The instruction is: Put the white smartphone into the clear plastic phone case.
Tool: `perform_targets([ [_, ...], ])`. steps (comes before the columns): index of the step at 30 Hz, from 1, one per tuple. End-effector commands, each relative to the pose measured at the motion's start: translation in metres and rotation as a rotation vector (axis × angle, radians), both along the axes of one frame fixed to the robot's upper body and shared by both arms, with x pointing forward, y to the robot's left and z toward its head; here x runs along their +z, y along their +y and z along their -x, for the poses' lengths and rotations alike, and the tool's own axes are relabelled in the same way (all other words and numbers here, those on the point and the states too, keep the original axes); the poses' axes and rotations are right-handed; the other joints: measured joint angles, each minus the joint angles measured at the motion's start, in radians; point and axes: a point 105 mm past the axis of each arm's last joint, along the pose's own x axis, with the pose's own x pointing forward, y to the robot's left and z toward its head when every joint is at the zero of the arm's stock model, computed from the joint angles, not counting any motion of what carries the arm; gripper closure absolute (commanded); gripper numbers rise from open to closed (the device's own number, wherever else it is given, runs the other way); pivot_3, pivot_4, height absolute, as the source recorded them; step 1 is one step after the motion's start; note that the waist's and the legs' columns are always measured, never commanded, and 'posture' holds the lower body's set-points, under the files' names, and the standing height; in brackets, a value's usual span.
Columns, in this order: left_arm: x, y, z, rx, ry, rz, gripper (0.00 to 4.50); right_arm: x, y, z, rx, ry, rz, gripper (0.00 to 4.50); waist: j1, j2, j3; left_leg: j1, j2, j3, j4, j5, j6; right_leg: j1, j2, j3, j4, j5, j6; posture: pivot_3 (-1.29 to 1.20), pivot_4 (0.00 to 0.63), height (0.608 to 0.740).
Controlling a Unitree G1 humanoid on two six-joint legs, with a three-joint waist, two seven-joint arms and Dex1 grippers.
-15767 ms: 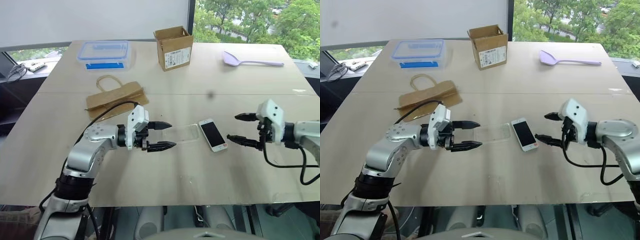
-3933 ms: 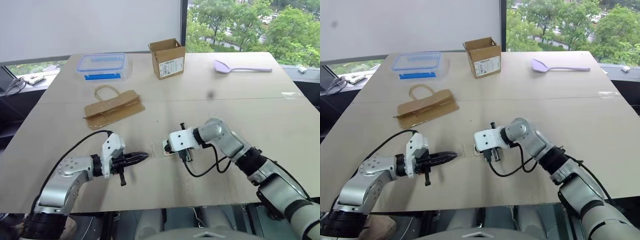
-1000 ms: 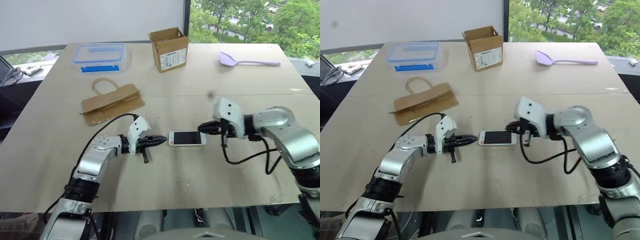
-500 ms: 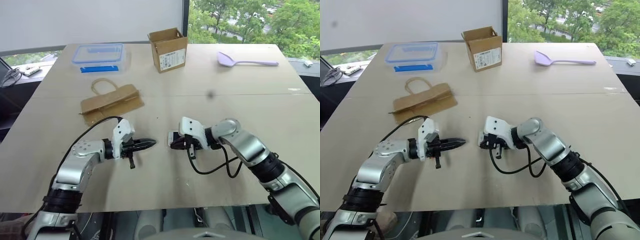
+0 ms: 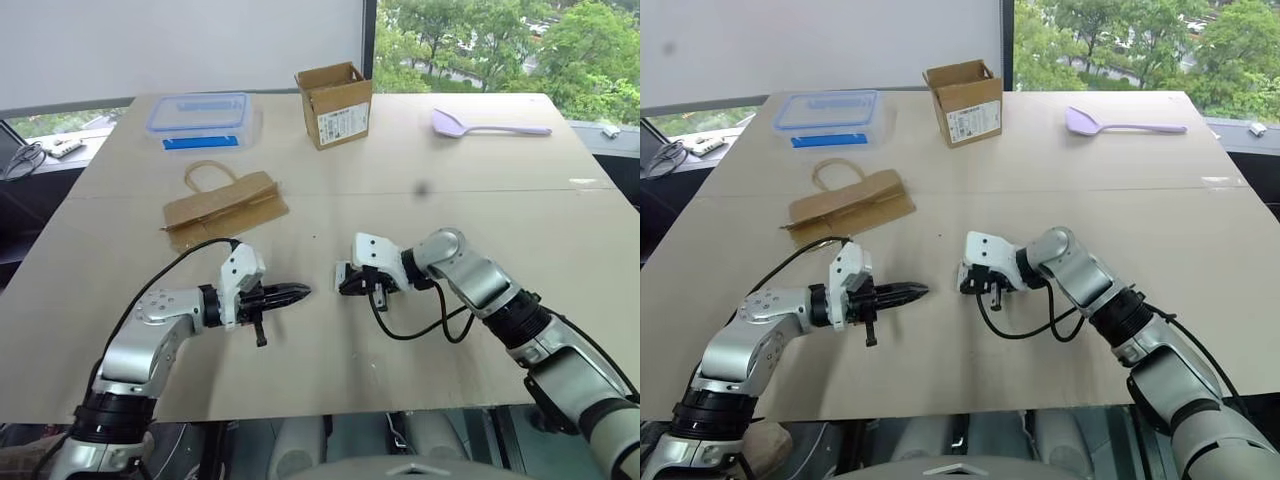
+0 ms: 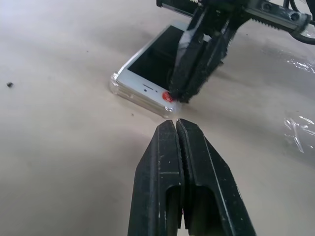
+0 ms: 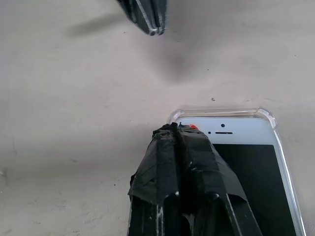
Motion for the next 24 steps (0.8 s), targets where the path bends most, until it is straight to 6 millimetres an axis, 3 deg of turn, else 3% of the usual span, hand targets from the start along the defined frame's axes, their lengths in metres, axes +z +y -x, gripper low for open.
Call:
perform_targets([
  [1, 0.011, -0.006, -0.002, -0.017, -0.044, 0.004, 4.47, -0.002, -0.009, 0.005, -0.042, 0.083, -0.058, 4.5, 0.003, 0.0, 0.0, 0.0, 0.0, 0.0, 0.0, 0.0, 0.0, 0.0, 0.0, 0.0, 0.0, 0.0, 0.0, 0.0, 0.15, 0.74],
  [5, 0.009, -0.01, -0.009, -0.006, -0.045, -0.003, 4.47, 0.043, -0.012, 0.01, -0.065, 0.051, -0.233, 4.5, 0.004, 0.001, 0.002, -0.003, 0.0, 0.0, 0.0, 0.0, 0.0, -0.002, -0.002, 0.0, -0.001, 0.002, -0.003, 0.0, 0.15, 0.74],
  [7, 0.005, -0.013, -0.016, 0.007, -0.046, -0.015, 4.47, 0.068, -0.026, 0.01, -0.127, -0.012, -0.282, 4.5, 0.005, 0.001, 0.003, -0.006, -0.001, 0.0, 0.0, 0.0, 0.0, -0.004, -0.002, 0.0, -0.001, 0.002, -0.004, 0.0, 0.15, 0.74],
  [9, 0.002, -0.015, -0.022, 0.015, -0.046, -0.022, 4.47, 0.081, -0.04, 0.01, -0.183, -0.073, -0.276, 4.5, 0.005, 0.001, 0.003, -0.006, -0.002, 0.001, -0.001, 0.0, 0.0, -0.004, -0.002, 0.0, -0.002, 0.002, -0.003, 0.0, 0.15, 0.74],
  [11, 0.0, -0.019, -0.025, 0.019, -0.044, -0.025, 4.47, 0.082, -0.059, 0.007, -0.259, -0.128, -0.221, 4.5, 0.006, 0.0, 0.003, -0.006, -0.002, 0.001, -0.002, 0.0, 0.0, -0.004, -0.002, 0.0, -0.002, 0.001, -0.001, 0.0, 0.15, 0.74],
  [14, -0.004, -0.024, -0.03, 0.024, -0.046, -0.034, 4.47, 0.068, -0.093, 0.005, -0.354, -0.195, -0.074, 4.5, 0.007, 0.0, 0.003, -0.006, -0.002, 0.0, -0.004, 0.0, 0.0, -0.004, -0.001, -0.001, -0.004, 0.0, -0.001, 0.0, 0.15, 0.74],
  [17, -0.007, -0.026, -0.034, 0.03, -0.045, -0.049, 4.47, 0.057, -0.113, 0.005, -0.415, -0.221, 0.012, 4.5, 0.003, 0.0, 0.003, -0.006, -0.002, 0.001, -0.005, 0.0, 0.0, -0.004, -0.002, 0.0, -0.005, 0.0, 0.0, 0.0, 0.15, 0.74],
  [20, -0.013, -0.029, -0.036, 0.031, -0.04, -0.071, 4.47, 0.044, -0.122, 0.004, -0.435, -0.231, 0.079, 4.5, -0.003, -0.001, 0.003, -0.005, -0.002, 0.003, -0.005, 0.0, 0.0, -0.005, -0.001, 0.002, -0.005, 0.0, 0.0, 0.0, 0.15, 0.74],
  [24, -0.017, -0.033, -0.036, 0.022, -0.036, -0.085, 4.47, 0.032, -0.109, 0.003, -0.406, -0.225, 0.09, 4.5, 0.002, -0.001, 0.003, -0.005, -0.001, 0.002, -0.006, 0.0, 0.0, -0.005, 0.001, 0.002, -0.005, 0.0, 0.0, 0.0, 0.15, 0.74],
])
